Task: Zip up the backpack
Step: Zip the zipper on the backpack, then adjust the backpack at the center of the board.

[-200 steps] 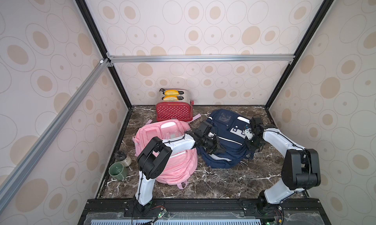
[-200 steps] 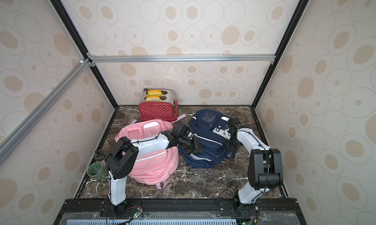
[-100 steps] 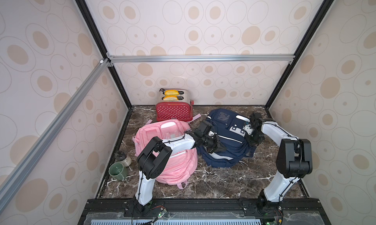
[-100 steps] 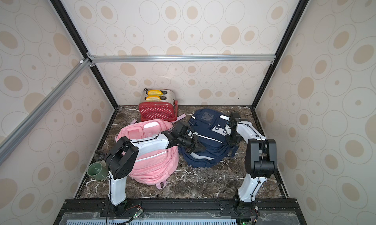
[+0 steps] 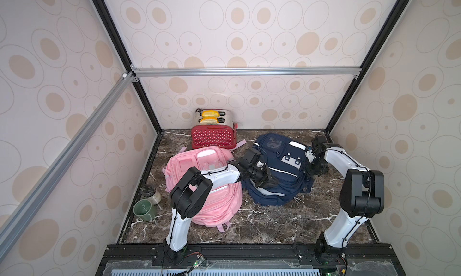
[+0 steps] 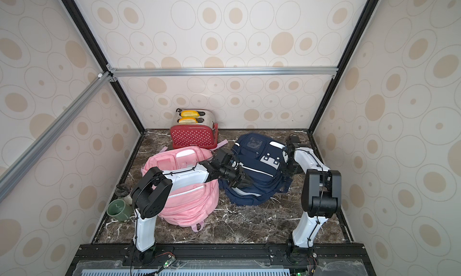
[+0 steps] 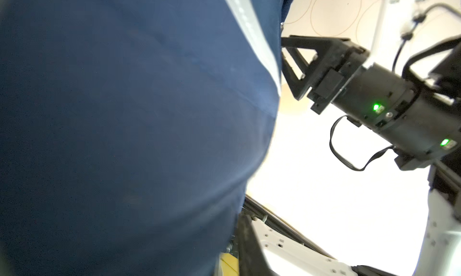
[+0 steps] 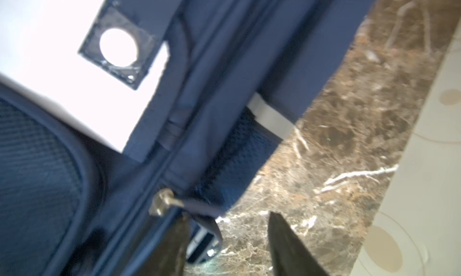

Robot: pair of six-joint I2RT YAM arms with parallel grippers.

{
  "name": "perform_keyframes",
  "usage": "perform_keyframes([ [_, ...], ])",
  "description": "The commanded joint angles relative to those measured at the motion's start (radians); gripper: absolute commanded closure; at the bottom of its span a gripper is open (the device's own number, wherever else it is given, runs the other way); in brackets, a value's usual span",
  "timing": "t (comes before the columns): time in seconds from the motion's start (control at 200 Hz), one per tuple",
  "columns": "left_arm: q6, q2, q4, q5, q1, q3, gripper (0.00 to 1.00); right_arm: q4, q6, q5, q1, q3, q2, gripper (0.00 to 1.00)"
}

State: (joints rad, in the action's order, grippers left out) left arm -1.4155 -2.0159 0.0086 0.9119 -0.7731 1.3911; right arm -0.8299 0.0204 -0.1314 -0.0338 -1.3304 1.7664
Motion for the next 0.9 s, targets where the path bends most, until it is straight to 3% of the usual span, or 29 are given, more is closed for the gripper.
perform_keyframes([
  [0.0, 0.037, 0.002, -0.024, 0.056, -0.015, 0.091, 0.56, -0.039, 0.144, 0.075, -0.007, 0.036, -0.141, 0.33],
  [0.16, 0.467, 0.009, -0.592, -0.043, -0.009, 0.29, 0.49, 0.039, 0.315, 0.379, -0.028, 0.163, -0.316, 0.31],
  [0.245, 0.705, -0.006, -0.892, -0.119, -0.009, 0.423, 0.47, 0.058, 0.4, 0.456, -0.074, 0.188, -0.347, 0.31],
  [0.336, 0.877, -0.015, -1.118, -0.293, 0.017, 0.52, 0.45, 0.116, 0.476, 0.52, -0.138, 0.216, -0.355, 0.31],
  [0.491, 0.91, -0.036, -1.117, -0.367, 0.189, 0.497, 0.46, 0.168, 0.524, 0.544, -0.26, 0.219, -0.282, 0.31],
  [0.596, 0.962, -0.114, -1.145, -0.463, 0.266, 0.588, 0.46, 0.144, 0.507, 0.528, -0.32, 0.201, -0.208, 0.3],
  [0.711, 0.968, -0.21, -1.133, -0.532, 0.284, 0.674, 0.45, 0.206, 0.532, 0.555, -0.337, 0.235, -0.157, 0.3],
  [0.896, 0.912, -0.253, -1.061, -0.512, 0.283, 0.671, 0.45, 0.198, 0.482, 0.507, -0.334, 0.244, -0.07, 0.31],
])
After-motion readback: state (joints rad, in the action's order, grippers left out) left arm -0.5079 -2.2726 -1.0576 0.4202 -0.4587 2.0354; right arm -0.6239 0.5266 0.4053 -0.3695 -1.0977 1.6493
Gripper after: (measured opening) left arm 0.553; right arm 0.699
